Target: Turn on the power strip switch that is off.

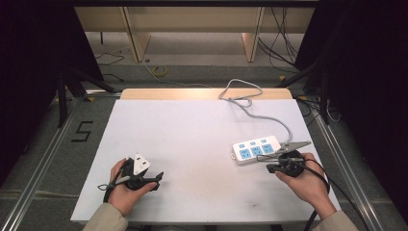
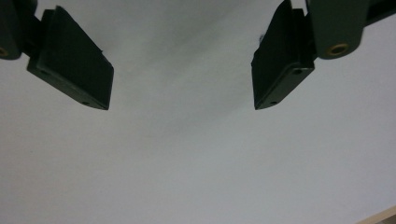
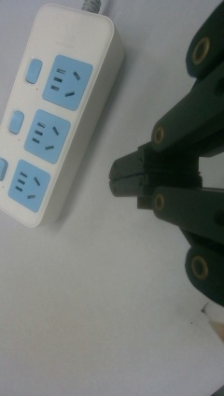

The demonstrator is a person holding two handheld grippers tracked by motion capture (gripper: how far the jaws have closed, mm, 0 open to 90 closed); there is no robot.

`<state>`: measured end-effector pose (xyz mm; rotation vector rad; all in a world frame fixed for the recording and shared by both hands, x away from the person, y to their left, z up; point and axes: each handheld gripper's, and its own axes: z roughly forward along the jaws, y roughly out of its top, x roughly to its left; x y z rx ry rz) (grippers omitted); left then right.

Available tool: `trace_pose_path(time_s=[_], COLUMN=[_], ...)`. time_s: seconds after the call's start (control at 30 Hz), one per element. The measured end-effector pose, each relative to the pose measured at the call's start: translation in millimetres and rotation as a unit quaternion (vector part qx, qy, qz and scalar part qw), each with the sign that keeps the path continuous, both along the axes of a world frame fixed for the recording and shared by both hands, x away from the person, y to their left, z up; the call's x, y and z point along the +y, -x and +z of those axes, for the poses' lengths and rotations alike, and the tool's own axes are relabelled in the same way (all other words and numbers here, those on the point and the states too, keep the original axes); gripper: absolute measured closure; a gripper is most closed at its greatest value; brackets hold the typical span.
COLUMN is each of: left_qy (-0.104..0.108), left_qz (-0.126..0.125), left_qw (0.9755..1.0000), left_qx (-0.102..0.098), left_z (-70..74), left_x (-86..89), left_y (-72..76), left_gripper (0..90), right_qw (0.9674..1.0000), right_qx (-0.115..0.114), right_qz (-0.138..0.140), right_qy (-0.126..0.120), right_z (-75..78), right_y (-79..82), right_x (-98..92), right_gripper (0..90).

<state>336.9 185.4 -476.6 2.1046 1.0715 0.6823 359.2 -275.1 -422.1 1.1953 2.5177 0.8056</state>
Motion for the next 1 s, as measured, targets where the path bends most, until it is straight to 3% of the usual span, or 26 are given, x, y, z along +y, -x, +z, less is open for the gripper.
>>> trace_pose_path(time_s=[1.0], left_qy=[0.000], left_qz=[0.001], left_qw=[1.0000], left_qx=[-0.001], left_z=[-0.1], left_x=[0.2], left_y=[-0.2], left_gripper=[21.0], right_qw=[0.9994], right_qx=[0.033], right_qz=[-0.007], right_qy=[0.009], right_z=[10.5], right_y=[-18.4], right_x=[7.8], right_gripper=[90.0])
